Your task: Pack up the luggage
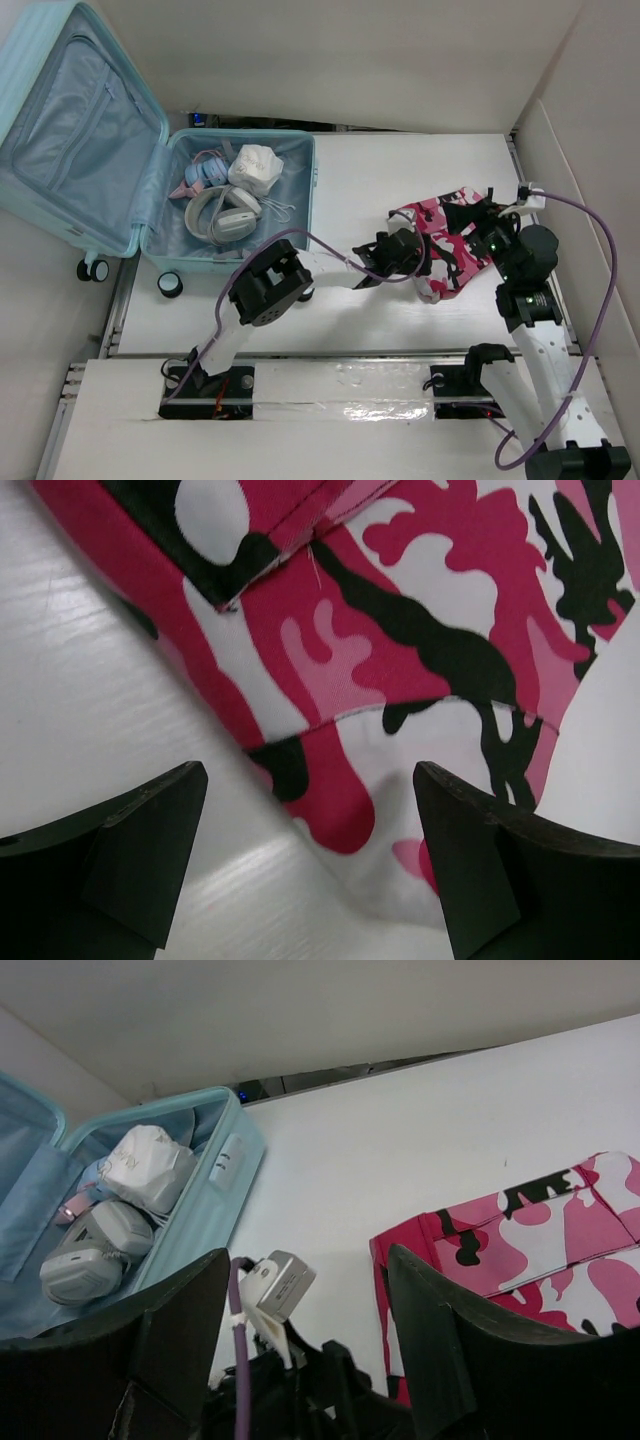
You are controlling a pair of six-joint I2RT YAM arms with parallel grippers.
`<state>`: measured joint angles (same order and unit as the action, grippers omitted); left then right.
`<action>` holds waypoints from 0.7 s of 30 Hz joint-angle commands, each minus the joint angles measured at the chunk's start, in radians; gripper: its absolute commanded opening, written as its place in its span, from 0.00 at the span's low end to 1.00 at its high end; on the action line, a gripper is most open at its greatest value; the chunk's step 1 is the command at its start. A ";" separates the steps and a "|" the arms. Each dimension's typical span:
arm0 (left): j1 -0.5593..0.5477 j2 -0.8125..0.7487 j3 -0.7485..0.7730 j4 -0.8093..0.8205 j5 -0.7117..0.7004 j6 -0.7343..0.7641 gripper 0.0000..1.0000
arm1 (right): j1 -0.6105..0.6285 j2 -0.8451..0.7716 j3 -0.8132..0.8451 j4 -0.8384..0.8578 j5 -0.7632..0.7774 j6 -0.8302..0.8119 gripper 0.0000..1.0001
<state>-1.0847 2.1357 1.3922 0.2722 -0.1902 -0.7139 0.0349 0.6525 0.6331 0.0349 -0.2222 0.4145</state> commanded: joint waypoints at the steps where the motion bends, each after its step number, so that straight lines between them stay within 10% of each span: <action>1: 0.005 0.068 0.099 -0.070 -0.061 -0.039 0.81 | 0.023 -0.030 0.014 0.011 -0.006 -0.026 0.70; 7: 0.005 0.130 0.157 -0.074 -0.107 -0.091 0.67 | 0.052 -0.071 0.017 -0.020 0.046 -0.034 0.70; 10: 0.026 0.148 0.172 -0.056 -0.095 -0.082 0.13 | 0.062 -0.076 0.016 -0.023 0.046 -0.036 0.70; 12: 0.037 0.122 0.119 -0.039 -0.118 -0.078 0.00 | 0.062 -0.077 0.011 -0.020 0.052 -0.036 0.70; 19: 0.072 -0.077 -0.157 0.048 -0.175 -0.024 0.00 | 0.062 -0.042 -0.004 0.022 0.026 -0.036 0.70; 21: 0.072 -0.117 -0.202 0.074 -0.164 -0.015 0.14 | 0.071 -0.028 -0.004 0.025 0.014 -0.034 0.70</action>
<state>-1.0298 2.1040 1.2659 0.3553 -0.3157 -0.7681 0.0895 0.6113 0.6270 0.0120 -0.1909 0.3954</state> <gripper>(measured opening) 0.115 0.700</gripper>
